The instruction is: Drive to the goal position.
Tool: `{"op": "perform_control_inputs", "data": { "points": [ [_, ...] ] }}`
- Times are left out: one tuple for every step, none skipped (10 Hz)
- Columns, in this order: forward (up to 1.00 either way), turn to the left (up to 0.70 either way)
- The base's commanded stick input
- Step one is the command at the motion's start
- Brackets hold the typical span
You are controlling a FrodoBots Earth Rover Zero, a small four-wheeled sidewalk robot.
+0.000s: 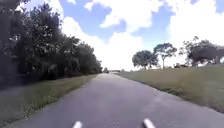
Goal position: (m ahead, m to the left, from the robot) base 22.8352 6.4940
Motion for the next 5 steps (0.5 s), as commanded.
{"op": "perform_control_inputs", "data": {
  "points": [
    [0.7,0.0],
    [0.7,0.0],
    [0.7,0.0],
    [0.7,0.0],
    [0.7,0.0]
  ]
}}
